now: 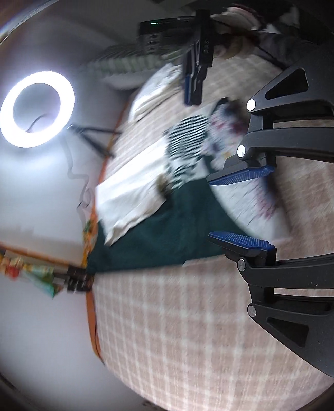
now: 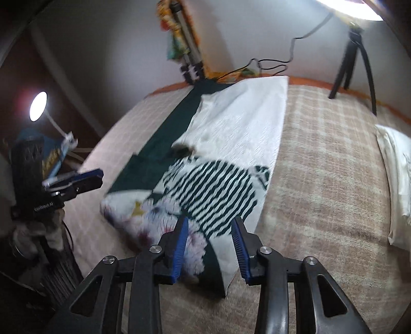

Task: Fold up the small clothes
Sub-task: 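Lift the hem and fold it toward the collar with both tools, then release, then move both tools to the collar end of the folded shirt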

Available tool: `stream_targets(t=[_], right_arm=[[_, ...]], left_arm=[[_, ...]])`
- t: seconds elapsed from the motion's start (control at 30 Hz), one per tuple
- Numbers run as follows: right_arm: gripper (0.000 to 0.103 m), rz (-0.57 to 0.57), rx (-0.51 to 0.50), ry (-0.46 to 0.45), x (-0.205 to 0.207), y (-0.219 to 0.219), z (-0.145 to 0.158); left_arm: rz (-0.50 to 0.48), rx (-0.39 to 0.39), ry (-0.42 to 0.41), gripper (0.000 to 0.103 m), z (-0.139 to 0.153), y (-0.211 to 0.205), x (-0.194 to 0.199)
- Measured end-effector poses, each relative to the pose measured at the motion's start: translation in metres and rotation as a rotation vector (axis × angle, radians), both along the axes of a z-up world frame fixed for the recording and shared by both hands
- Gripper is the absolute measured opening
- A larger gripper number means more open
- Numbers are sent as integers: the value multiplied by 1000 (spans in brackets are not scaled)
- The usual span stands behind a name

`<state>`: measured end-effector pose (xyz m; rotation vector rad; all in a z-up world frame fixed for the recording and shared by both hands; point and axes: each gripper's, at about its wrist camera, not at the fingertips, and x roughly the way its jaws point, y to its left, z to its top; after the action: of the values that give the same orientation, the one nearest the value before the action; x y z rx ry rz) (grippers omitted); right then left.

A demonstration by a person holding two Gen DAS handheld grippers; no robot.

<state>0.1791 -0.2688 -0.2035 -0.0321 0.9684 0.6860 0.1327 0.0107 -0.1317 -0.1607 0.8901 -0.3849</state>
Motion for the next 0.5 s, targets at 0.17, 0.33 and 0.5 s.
stream_targets(t=[0.17, 0.33, 0.5], right_arm=[[37, 48, -97, -38, -11, 19, -17], [34, 70, -214, -92, -14, 27, -31], [34, 42, -187, -66, -7, 18, -23]], left_arm=[[-33, 61, 38, 36, -22, -19, -1], [-12, 112, 61, 36, -39, -15, 5], [9, 91, 66, 36, -31, -2, 9]])
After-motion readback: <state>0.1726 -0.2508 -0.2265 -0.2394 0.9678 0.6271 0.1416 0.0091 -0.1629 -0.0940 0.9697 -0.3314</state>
